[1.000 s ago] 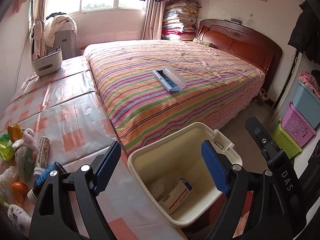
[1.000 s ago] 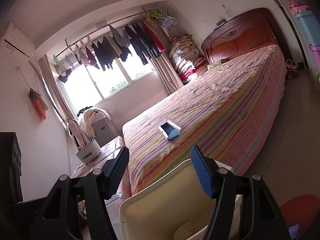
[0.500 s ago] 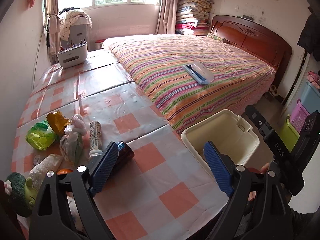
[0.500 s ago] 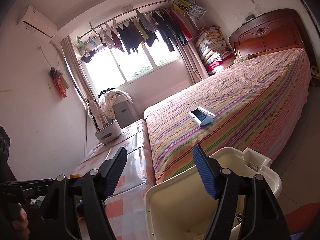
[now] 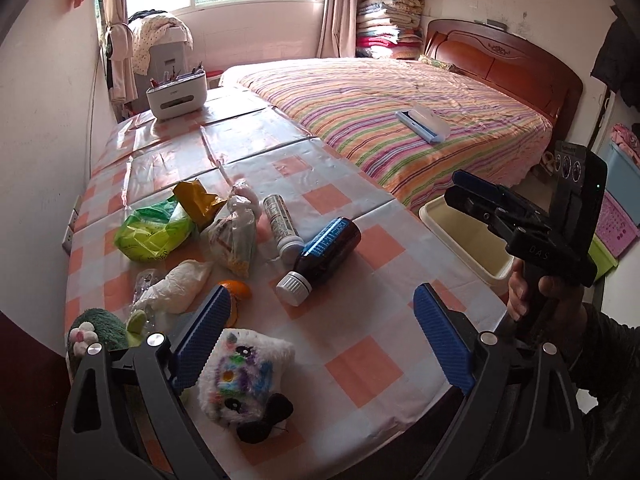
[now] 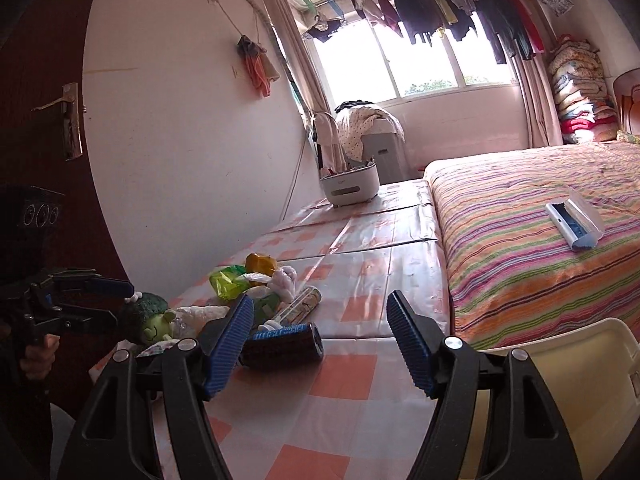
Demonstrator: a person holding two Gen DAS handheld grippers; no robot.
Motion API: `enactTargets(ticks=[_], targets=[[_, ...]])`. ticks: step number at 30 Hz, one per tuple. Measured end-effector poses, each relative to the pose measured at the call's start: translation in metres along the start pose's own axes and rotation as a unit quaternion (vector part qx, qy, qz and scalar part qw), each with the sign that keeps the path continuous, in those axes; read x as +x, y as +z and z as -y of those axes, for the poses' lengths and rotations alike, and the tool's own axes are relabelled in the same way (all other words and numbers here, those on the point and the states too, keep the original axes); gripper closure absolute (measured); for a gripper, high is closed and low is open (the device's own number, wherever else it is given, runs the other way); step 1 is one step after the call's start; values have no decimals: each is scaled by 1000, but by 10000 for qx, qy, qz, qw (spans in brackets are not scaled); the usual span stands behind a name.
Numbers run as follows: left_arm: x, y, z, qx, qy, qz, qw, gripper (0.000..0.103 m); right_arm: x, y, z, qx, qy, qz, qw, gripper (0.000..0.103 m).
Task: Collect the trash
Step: 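Move both tools back over the table toward the bottle and plush toy, then grasp the brown bottle with the right tool while the left tool grasps the white plush toy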
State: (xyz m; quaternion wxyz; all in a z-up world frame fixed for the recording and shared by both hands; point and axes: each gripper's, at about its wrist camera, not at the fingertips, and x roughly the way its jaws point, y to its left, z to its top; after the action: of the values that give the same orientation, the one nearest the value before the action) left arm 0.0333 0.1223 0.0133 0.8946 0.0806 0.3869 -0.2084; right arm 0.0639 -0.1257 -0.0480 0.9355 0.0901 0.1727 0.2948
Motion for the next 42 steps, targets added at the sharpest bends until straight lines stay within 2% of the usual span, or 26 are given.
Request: enactTargets(ticks=[1,3,5,6,10,13,16,18,24,27,29,31,34,37,39,41,42], targets=[[-1,-5,-3,55,-41,-18,10000,12,6,2,-8,-262,254,-90,9993,36],[0,-14,-9,115,-225,-72,9997,12,17,6,-26,-872,481,-185,9949,36],[6,-19,-17,54,-157,-191,9997,12,32,5,-42,-1365,789,-387,9867,36],[10,-22,-23,7,-130,-257,9996,12,39,5,-45,-1497,794,-420,9846,36],[24,-31,-47,-357,-106,-549,9978,12,70,6,-47,-1472,1323,-868,9764,36],[34,-38,-57,-515,-173,-771,9955,12,90,1,-54,-1813,1477,-1314,9633,36],[44,-42,-59,-492,-276,-932,9941,12,112,-2,-61,-2256,1772,-1903,9389,36],[52,-43,-59,-469,-242,-1060,9930,12,127,0,-66,-2658,1869,-2321,9168,36],[67,-49,-60,-508,-228,-1300,9899,12,168,-16,-71,-3857,1588,-3383,8435,36],[71,-50,-60,-500,-240,-1350,9893,12,180,-25,-68,-4070,1553,-3714,8199,36],[74,-51,-60,-511,-237,-1385,9888,12,186,-30,-65,-4187,1496,-3826,8099,37],[77,-51,-60,-526,-232,-1417,9882,12,189,-28,-64,-4010,1564,-3911,8135,44],[81,-54,-62,-583,-293,-1469,9870,12,184,-31,-69,-4083,1463,-3872,8136,50],[85,-55,-62,-601,-343,-1484,9865,13,171,-34,-74,-3930,1429,-3785,8258,56],[86,-55,-60,-626,-394,-1470,9864,13,158,-33,-77,-3669,1483,-3603,8447,56],[87,-54,-61,-644,-412,-1432,9867,15,141,-32,-80,-3377,1455,-3306,8692,57],[88,-53,-60,-668,-409,-1432,9866,19,134,-31,-80,-3183,1391,-3184,8820,57]])
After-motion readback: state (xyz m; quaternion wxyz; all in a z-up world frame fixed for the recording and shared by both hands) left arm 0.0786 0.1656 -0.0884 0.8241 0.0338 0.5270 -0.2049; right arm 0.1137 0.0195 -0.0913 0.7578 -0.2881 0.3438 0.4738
